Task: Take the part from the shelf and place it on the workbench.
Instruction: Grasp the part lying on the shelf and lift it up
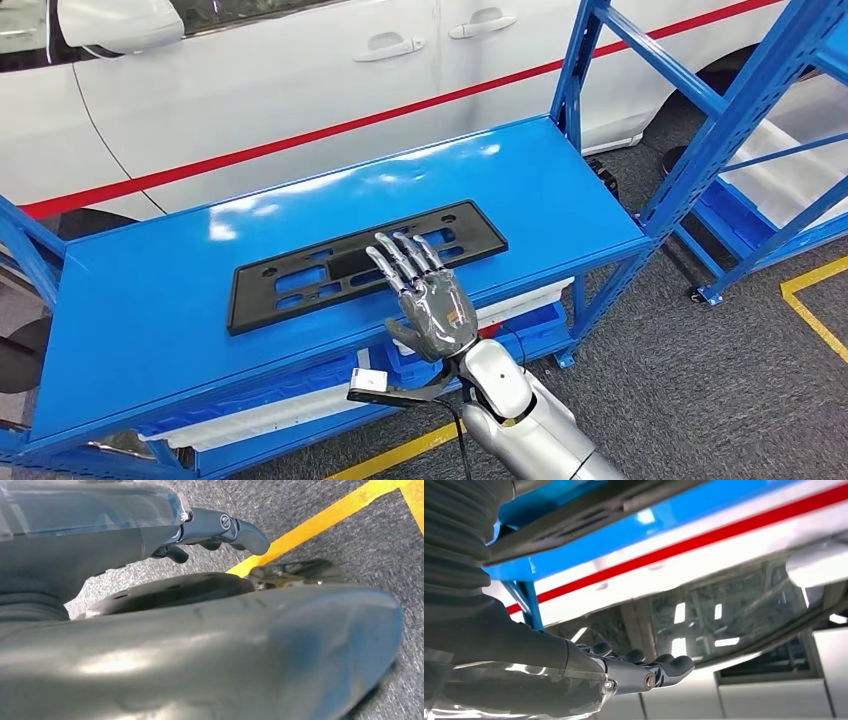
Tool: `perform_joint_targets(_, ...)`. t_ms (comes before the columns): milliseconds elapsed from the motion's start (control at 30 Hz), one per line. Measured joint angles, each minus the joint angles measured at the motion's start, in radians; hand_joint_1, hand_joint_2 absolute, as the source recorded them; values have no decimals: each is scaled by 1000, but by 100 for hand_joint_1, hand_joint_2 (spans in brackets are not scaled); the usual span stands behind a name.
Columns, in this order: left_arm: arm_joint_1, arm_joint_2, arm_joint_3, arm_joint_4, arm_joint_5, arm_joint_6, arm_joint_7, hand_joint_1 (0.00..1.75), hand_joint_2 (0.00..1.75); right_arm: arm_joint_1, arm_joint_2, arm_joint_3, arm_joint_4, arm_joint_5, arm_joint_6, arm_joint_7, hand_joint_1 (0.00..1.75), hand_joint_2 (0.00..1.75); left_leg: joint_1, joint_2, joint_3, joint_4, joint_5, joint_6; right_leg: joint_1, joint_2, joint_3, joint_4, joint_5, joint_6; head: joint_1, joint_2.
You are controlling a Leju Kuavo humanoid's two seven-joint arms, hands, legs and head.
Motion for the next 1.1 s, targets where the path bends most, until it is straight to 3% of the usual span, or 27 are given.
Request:
perform_joint_targets(33,1,0,0,0,1,0,-2,0,0,-5,0,3,12,-8,4,-2,0,175,0,0,-16,32,-4,-1,1,0,0,1,0,0,0,0)
perform_joint_targets(67,1,0,0,0,2,0,-3,0,0,-11,0,6,23,-15,6,-4,0,175,0,0,-13,24,11,0,1,0,0,2,0,0,0,0)
perform_joint_targets(133,1,0,0,0,3,0,-7,0,0,-25,1,10,43,-25,11,-10,0,175,0,0,44,-92,79,5,1,0,0,4,-1,1,0,0)
perform_joint_targets(200,-1,0,0,0,2,0,-11,0,0,-43,3,15,61,-33,16,-13,0,175,-3,0,102,-215,122,14,5,1,-1,9,-3,8,0,0)
perform_joint_targets(233,-2,0,0,0,2,0,-14,0,0,-52,4,17,72,-41,20,-15,0,175,-4,-1,115,-243,127,19,6,1,-3,9,-3,12,1,0)
perform_joint_targets(367,0,0,0,0,3,-3,-21,0,0,-90,9,25,132,-93,29,-31,0,175,-2,-1,119,-264,136,40,5,1,-11,24,-13,33,2,0)
perform_joint_targets(433,-2,0,0,0,5,-3,-25,0,0,-113,12,29,172,-123,29,-42,0,175,0,0,121,-270,141,49,2,1,-49,107,-63,41,3,0)
perform_joint_targets(500,-2,0,0,0,8,-3,-28,0,0,-129,15,33,215,-147,29,-51,0,175,-1,0,118,-269,142,52,-1,1,-111,234,-118,45,4,0)
perform_joint_targets(533,-1,0,0,0,8,-3,-29,0,0,-133,17,34,234,-155,29,-53,0,175,-2,0,118,-269,142,53,-2,1,-131,273,-126,47,4,0)
perform_joint_targets(567,0,0,0,0,9,-3,-29,0,0,-136,19,35,250,-161,29,-53,0,175,-2,-1,117,-267,141,53,-3,1,-134,278,-116,47,4,0)
perform_joint_targets(600,1,0,0,0,9,-3,-29,0,0,-140,21,36,263,-164,29,-53,0,175,-2,-2,117,-266,140,52,-3,0,-118,243,-89,46,4,0)
perform_joint_targets(667,0,0,0,0,11,-3,-29,0,0,-154,28,37,284,-170,30,-53,0,175,-4,-3,117,-260,136,47,-3,0,-54,114,-26,42,5,0)
perform_joint_targets(733,0,0,0,0,12,-3,-30,0,0,-170,38,39,303,-175,30,-53,0,175,-8,-2,114,-255,132,38,0,1,-14,28,-1,35,4,0)
perform_joint_targets(833,0,0,0,0,13,-3,-30,0,0,-186,50,39,333,-188,29,-54,0,175,-7,-2,110,-253,129,24,2,2,-12,12,-1,20,3,0)
perform_joint_targets(900,0,1,0,0,14,-3,-32,0,0,-201,62,40,360,-200,27,-56,0,175,-5,-2,93,-214,102,14,-1,1,-10,5,3,9,3,0)
perform_joint_targets(1000,0,2,0,0,15,-3,-39,0,0,-223,81,40,409,-218,22,-64,0,175,-1,-1,10,-38,17,4,0,0,-8,3,3,-1,2,0)
perform_joint_targets(1033,1,2,0,0,16,-3,-41,0,0,-226,85,40,424,-222,20,-67,0,175,-1,-1,-14,9,6,2,1,-1,-8,4,2,-1,2,0)
perform_joint_targets(1067,2,2,0,0,17,-3,-42,0,0,-228,88,40,437,-225,20,-68,0,175,0,-1,-25,26,11,0,2,-1,-8,5,2,-2,2,0)
perform_joint_targets(1100,3,3,0,0,18,-4,-43,0,0,-230,90,40,447,-227,19,-69,0,175,0,-1,-16,2,36,0,2,0,-8,7,0,-1,2,0)
